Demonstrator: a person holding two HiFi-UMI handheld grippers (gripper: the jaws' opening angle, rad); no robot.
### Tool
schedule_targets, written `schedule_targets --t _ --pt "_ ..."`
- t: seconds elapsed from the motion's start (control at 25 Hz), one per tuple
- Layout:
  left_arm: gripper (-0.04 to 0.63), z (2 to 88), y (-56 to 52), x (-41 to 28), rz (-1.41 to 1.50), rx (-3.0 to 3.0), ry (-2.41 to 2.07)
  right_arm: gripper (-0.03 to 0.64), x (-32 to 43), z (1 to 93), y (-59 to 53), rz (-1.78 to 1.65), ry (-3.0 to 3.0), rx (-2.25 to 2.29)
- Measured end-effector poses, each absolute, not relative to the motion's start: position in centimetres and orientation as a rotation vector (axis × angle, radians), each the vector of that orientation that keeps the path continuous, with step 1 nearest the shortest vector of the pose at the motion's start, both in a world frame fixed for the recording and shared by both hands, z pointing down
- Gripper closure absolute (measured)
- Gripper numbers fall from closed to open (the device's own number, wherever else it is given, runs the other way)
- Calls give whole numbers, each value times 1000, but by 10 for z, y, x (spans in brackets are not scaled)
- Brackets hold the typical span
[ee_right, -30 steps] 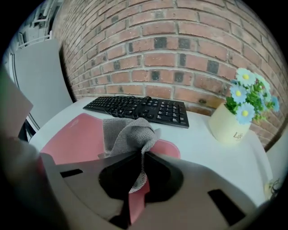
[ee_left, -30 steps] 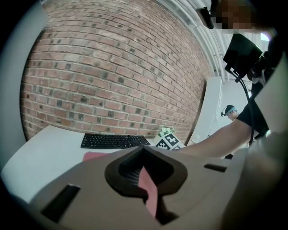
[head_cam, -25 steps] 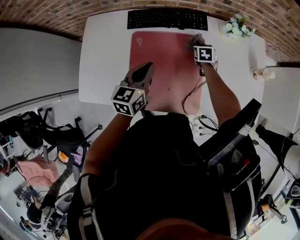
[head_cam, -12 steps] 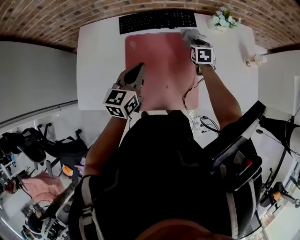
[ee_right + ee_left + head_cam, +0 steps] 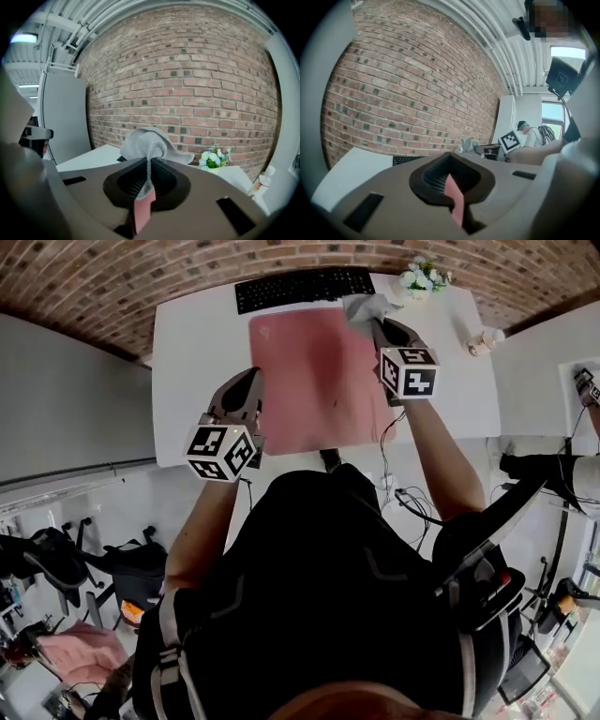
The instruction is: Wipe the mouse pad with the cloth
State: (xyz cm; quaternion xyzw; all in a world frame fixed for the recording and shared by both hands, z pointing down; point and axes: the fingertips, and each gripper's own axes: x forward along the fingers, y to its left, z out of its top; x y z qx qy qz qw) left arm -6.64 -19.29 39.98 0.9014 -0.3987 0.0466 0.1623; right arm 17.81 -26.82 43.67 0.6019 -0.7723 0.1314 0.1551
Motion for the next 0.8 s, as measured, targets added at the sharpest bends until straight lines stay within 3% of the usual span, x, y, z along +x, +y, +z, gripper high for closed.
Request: schedule_targets --t 0.32,0.48,0.8 --pt "594 354 -170 -99 64 2695 -1136 591 127 358 -186 256 -2277 1870" --pt "595 344 -155 -103 147 2784 -1207 591 106 345 -150 204 -2287 1887" --pt "594 306 -133 -99 -14 2751 -1233 591 86 329 -117 199 -2363 1860"
